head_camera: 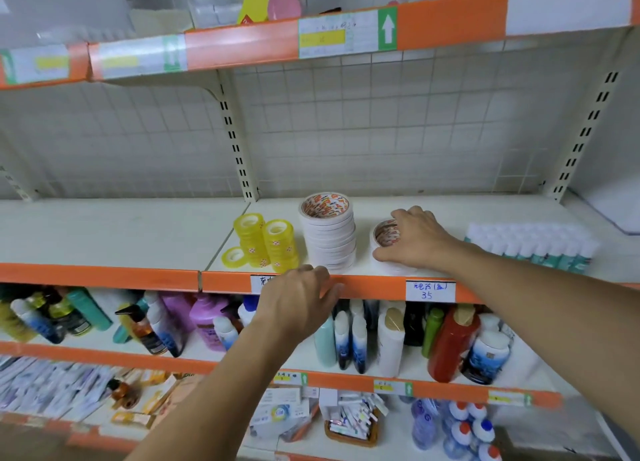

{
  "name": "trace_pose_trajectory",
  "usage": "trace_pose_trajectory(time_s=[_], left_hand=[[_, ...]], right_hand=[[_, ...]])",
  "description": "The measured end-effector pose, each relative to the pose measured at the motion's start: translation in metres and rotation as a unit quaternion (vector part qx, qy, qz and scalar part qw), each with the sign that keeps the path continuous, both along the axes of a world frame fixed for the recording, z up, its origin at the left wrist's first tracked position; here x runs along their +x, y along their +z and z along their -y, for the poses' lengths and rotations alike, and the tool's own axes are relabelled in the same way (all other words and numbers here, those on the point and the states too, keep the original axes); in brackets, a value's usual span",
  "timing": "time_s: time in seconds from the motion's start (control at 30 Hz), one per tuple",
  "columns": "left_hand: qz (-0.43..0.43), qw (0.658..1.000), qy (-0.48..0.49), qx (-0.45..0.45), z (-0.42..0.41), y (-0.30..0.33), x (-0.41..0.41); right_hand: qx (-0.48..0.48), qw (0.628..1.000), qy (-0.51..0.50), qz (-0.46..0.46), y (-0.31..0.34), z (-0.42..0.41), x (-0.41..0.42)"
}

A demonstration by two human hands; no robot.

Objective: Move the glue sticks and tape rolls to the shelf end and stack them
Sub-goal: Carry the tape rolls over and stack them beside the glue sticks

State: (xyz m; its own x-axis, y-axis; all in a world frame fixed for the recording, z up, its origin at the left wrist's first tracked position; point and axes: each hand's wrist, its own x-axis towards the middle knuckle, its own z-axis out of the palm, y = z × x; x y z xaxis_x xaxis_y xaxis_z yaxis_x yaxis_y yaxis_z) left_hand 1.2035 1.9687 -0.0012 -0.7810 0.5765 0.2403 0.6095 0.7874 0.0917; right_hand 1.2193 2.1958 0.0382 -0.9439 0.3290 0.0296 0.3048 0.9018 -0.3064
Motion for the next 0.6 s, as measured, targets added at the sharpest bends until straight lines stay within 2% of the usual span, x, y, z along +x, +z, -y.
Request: trace_pose_trajectory(time_s=[0.27, 0.6], left_hand=[[0.005, 1.0, 0.002, 0.015, -0.0072, -0.002, 0.0043], [0.009, 0.999, 0.032, 0.019, -0.0053, -0.0101, 0.0057]], right_hand=[[-0.032, 0.999, -0.006, 0.012, -0.0051, -0.0083, -0.0041], [-0.024, 1.0, -0.008, 0.003, -0.0085, -0.0104, -0.0066]])
